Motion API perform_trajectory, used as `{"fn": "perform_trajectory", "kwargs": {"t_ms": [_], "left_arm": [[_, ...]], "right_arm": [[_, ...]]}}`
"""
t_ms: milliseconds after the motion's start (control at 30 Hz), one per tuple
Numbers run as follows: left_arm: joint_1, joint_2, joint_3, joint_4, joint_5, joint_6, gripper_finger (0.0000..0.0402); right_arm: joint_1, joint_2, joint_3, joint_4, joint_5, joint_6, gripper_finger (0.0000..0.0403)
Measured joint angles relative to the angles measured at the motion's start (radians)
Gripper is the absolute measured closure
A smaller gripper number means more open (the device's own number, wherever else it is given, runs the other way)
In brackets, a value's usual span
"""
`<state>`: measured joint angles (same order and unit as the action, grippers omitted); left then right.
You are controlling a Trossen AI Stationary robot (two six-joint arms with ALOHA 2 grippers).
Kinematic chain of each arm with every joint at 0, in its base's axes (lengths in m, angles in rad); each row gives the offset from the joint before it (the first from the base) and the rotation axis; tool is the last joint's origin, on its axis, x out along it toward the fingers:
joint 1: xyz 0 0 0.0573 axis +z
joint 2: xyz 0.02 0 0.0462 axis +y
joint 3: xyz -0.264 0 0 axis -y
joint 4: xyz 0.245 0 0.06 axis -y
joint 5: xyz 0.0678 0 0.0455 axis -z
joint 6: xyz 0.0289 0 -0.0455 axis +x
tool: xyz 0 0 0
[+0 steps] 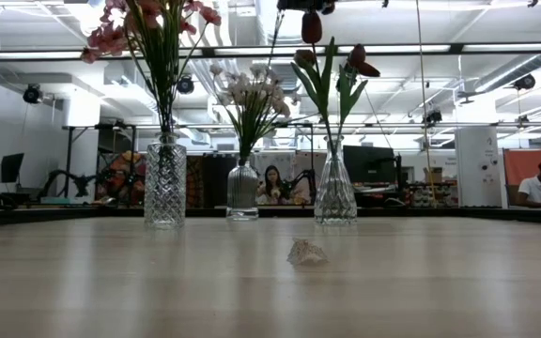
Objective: Sort flowers into vase by color
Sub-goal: Put the white flower into the top transparent vase
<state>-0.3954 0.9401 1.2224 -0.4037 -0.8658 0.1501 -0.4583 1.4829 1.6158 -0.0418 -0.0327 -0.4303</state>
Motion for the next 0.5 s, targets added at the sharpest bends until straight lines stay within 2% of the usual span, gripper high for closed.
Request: {"fn": "perform_trajectory", "kwargs": {"t_ms": [233, 367, 500], "left_arm": [[0.000, -0.002, 0.000, 0.000, 0.000, 0.001, 0.0402], [0.000, -0.002, 0.000, -0.001, 0.000, 0.006, 0.0402], [0.000, -0.002, 0.000, -0.003, 0.000, 0.023, 0.0402]], "right_arm": [[-0.150, 0.024, 0.031, -0.015, -0.017, 0.040, 0.0385], [-0.266, 0.040, 0.023, -0.036, -0.189, 0.080, 0.0385], [-0.359, 0.072, 0.011, -0.041, -0.307, 0.211, 0.0385]]}}
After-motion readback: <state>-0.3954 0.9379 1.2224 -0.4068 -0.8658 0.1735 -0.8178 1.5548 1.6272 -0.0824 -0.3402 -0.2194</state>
